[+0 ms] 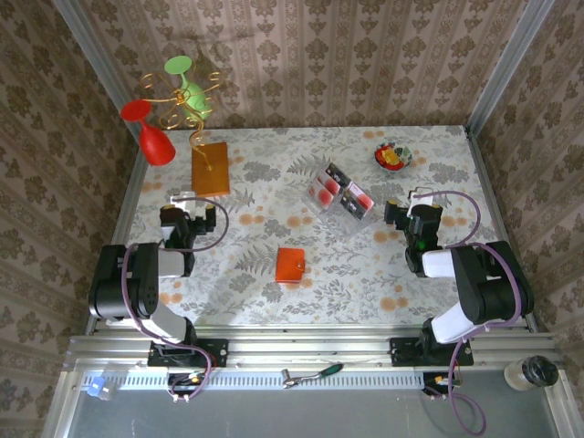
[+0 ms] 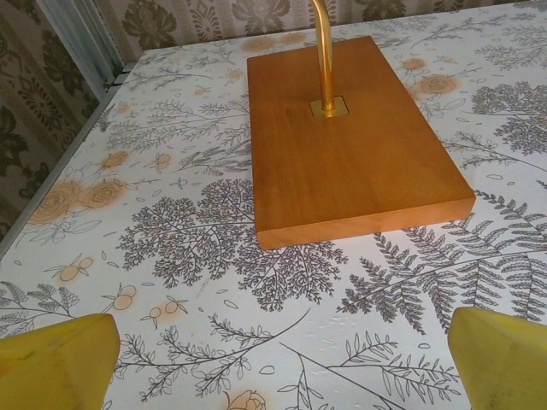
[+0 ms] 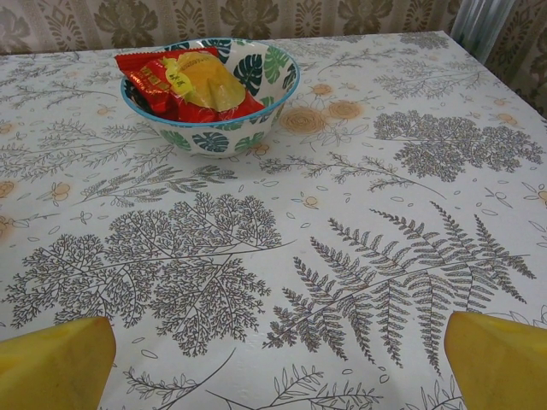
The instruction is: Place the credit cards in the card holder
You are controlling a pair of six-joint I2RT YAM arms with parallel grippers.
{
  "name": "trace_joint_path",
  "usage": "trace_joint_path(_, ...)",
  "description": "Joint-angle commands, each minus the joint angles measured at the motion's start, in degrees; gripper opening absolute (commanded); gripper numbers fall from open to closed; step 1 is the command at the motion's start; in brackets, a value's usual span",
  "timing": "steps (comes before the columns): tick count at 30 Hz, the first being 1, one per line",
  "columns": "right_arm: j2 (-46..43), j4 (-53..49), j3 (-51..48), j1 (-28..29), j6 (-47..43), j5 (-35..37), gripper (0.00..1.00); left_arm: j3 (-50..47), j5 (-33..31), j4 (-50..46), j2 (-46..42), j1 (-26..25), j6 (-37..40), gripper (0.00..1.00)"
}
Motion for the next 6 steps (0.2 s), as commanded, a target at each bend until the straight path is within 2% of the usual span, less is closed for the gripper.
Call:
trace_joint_path(1, 0.4, -0.4, 1.6, -0.9, -0.5, -1.7, 1.00, 0.5, -1.5, -0.4, -0.5, -0.2, -1.4, 1.00)
trace_joint_path(6, -0.4, 1.4, 0.2, -1.2, -0.6, -2.5, 1.00, -0.1, -1.9, 1.6, -0.2, -0.5, -0.9, 1.00)
